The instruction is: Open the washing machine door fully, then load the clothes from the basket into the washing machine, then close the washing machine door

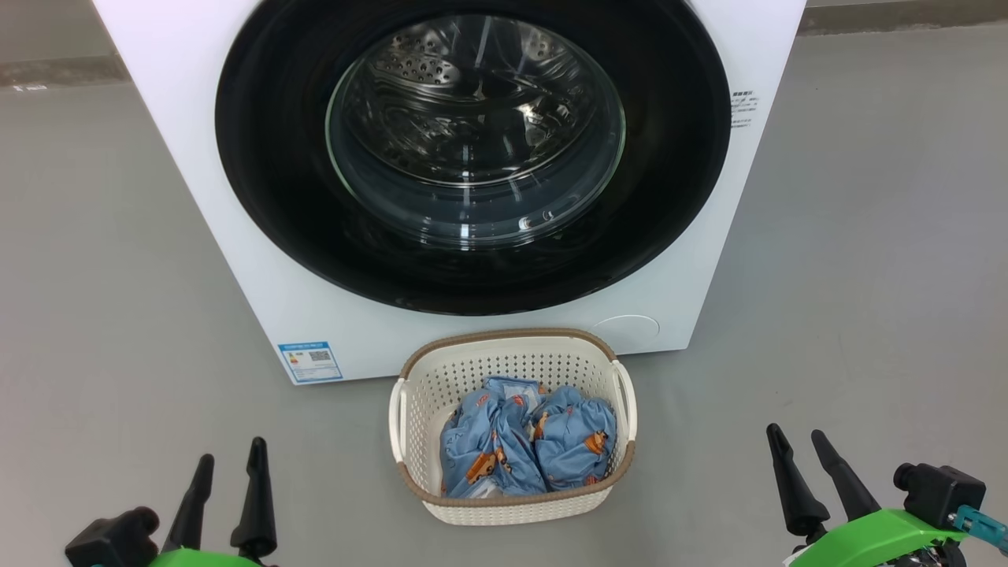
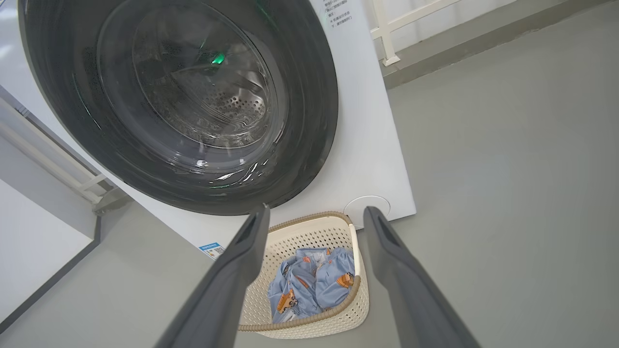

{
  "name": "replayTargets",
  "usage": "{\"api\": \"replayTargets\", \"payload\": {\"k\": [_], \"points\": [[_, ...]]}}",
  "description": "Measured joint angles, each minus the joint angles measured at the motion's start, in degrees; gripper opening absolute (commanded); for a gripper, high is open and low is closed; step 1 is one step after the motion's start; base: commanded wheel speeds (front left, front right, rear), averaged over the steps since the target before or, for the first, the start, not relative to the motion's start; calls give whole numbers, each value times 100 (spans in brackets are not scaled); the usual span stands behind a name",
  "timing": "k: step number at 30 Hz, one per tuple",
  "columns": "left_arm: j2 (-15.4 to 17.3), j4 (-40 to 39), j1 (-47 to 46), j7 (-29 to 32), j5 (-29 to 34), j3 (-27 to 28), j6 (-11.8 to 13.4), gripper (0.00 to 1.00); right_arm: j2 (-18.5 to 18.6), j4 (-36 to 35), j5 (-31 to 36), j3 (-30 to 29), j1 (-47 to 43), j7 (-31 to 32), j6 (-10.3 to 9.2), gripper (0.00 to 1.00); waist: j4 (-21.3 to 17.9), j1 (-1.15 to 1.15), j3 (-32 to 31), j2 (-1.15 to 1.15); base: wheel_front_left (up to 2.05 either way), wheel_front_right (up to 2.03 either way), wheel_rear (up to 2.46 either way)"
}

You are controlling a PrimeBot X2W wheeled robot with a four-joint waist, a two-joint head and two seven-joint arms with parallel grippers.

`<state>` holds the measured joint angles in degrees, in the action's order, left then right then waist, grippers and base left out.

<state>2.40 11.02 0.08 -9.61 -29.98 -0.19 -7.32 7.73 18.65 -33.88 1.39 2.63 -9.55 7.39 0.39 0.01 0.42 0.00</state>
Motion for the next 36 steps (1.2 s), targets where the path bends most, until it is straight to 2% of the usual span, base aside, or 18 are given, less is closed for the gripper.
{"api": "replayTargets", "payload": {"k": [29, 36], "points": [[46, -156, 51, -461, 1872, -86, -1, 100, 166, -35, 1773, 105, 4, -474, 1, 100, -10, 0, 68, 0, 0, 0, 0], [46, -151, 53, -463, 1902, -81, -3, 100, 167, -65, 1813, -15, 4, -475, 1, 100, -22, 0, 115, 0, 0, 0, 0]]}}
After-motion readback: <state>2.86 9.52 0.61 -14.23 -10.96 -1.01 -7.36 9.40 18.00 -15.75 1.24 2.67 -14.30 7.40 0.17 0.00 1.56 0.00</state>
